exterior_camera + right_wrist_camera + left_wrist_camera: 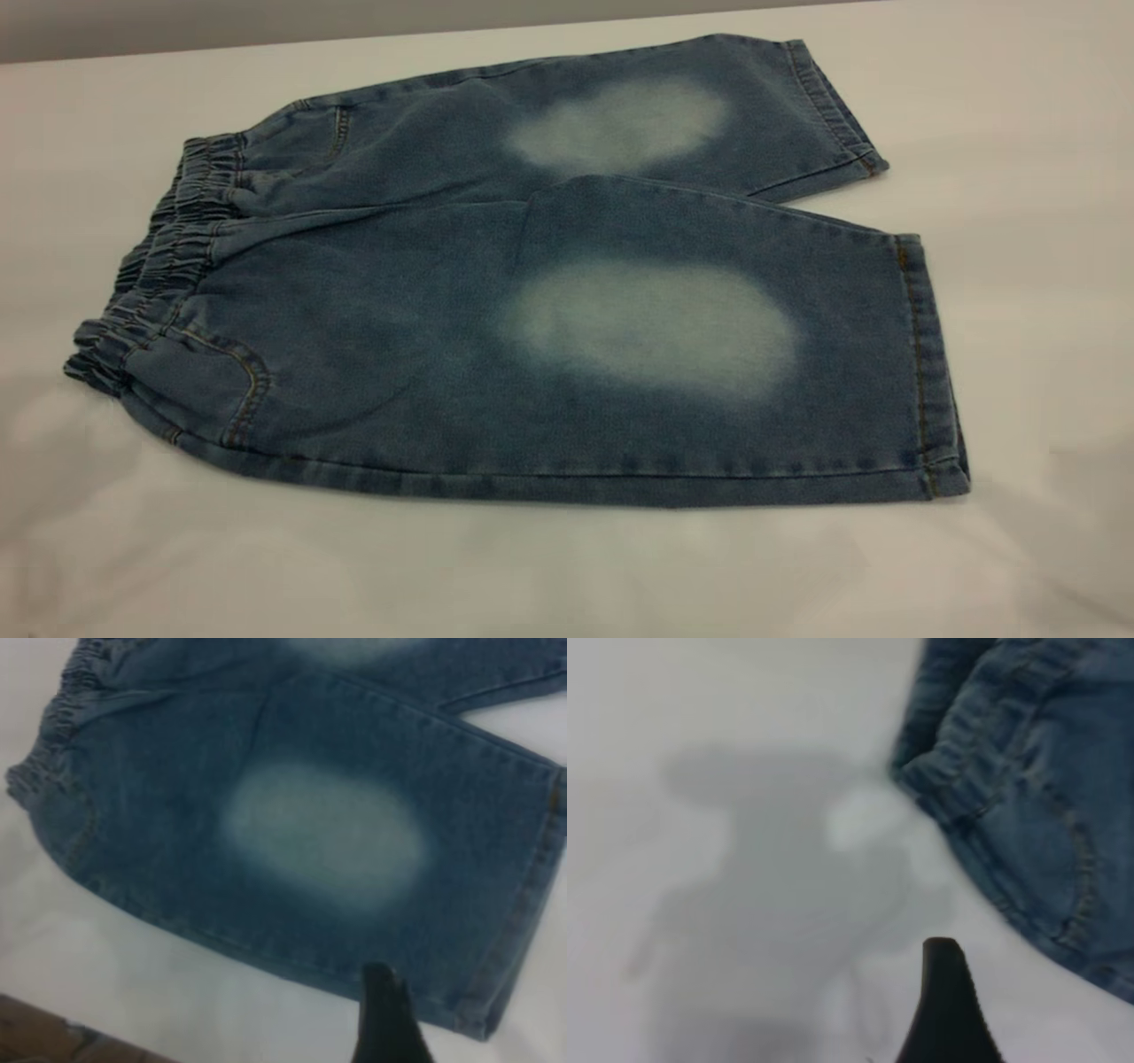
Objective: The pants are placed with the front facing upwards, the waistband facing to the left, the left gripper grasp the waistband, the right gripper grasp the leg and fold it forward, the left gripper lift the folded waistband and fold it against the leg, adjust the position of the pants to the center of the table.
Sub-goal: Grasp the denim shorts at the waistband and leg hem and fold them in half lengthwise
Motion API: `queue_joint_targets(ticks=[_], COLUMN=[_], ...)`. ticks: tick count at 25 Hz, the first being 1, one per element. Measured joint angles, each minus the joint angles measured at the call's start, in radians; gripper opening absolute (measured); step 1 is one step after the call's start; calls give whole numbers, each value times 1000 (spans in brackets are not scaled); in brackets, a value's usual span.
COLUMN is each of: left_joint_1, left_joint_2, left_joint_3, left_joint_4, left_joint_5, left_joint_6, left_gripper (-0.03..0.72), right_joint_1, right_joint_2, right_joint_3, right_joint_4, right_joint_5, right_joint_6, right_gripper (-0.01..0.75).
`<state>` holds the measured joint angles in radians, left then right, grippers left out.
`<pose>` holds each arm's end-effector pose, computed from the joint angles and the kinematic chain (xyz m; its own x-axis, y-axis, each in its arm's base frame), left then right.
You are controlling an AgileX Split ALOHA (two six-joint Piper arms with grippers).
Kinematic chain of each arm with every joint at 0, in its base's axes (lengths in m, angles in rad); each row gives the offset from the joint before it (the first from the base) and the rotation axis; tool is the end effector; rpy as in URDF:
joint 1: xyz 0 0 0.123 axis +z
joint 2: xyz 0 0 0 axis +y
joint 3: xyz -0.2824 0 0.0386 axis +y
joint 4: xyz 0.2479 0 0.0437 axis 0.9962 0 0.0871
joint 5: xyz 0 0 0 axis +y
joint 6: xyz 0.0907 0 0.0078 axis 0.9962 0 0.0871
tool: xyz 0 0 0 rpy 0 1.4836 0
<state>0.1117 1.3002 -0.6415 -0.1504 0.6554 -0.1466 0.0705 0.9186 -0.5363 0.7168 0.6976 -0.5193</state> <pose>0.2150 0.0157 0.2030 -0.8798 -0.3623 -0.3077 -0.3227 0.9306 -0.1728 0.1563 0.0496 0.2564 -0.7768 0.0083 -0.6297 -0.2857 0.8865 0.3641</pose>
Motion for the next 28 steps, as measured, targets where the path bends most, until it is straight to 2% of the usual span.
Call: queue_joint_targets(ticks=[6, 10, 15, 20, 25, 28], left_joint_1=[133, 193, 207, 205, 206, 206], left_joint_2=[256, 395, 493, 502, 519, 551], left_joint_3=[-2, -2, -21, -66, -84, -113], left_joint_4=[-202, -371, -587, -651, -635, -641], left_joint_5=[-31, -33, -84, -164, -58, -18], left_joint_6=[216, 405, 643, 790, 761, 759], left_gripper=[446, 446, 446, 446, 452, 486], right_joint_1=[0, 0, 0, 0, 0, 0], right_joint_2=[4, 21, 57, 73, 73, 73], right_joint_3=[0, 0, 0, 0, 0, 0], right_joint_4=[23, 23, 23, 23, 27, 28], right_joint_5=[-54, -78, -82, -81, -101, -113], right_joint_6=[0, 0, 0, 3, 4, 4], right_gripper=[367, 367, 367, 367, 367, 367])
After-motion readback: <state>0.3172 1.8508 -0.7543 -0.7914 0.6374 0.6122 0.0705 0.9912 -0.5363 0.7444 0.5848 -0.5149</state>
